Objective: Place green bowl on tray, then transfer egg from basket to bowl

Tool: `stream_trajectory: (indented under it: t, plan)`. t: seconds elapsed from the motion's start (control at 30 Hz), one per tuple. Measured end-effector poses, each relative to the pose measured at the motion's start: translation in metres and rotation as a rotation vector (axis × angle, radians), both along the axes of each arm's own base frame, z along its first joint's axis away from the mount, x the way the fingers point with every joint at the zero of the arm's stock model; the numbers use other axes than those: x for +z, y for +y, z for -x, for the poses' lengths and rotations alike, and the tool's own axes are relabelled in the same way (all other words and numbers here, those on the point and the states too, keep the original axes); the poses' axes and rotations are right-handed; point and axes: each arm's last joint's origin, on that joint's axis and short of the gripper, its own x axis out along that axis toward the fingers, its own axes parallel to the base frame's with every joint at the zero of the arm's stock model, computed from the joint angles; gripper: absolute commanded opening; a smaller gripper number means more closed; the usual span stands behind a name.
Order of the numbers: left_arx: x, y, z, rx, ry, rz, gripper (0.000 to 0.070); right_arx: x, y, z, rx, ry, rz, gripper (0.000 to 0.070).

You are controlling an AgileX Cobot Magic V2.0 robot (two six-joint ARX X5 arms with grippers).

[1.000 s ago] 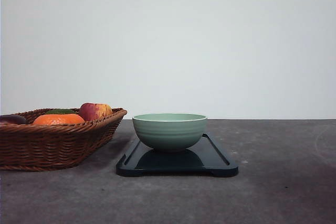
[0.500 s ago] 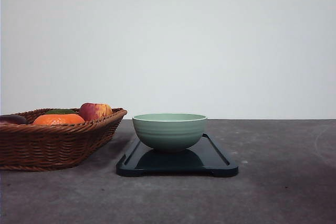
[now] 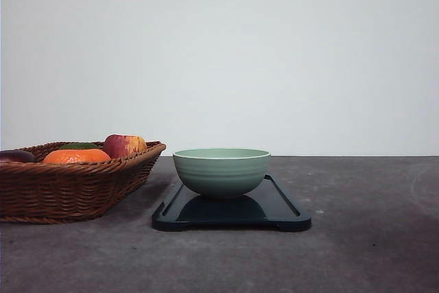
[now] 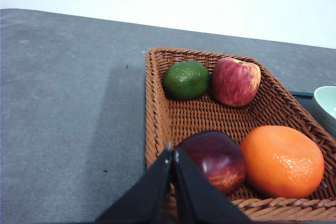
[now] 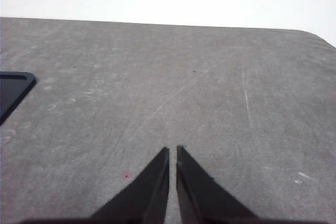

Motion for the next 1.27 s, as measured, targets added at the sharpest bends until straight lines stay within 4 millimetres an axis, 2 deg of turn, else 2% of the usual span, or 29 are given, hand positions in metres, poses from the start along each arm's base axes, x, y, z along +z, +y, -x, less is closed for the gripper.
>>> stream_trajectory:
  t: [1.27]
  plan:
    - [0.0000, 0.0000, 0.0000, 0.000, 0.000, 0.000, 0.0000, 0.0000, 0.0000, 0.0000, 0.000, 0.000, 0.000, 0.0017]
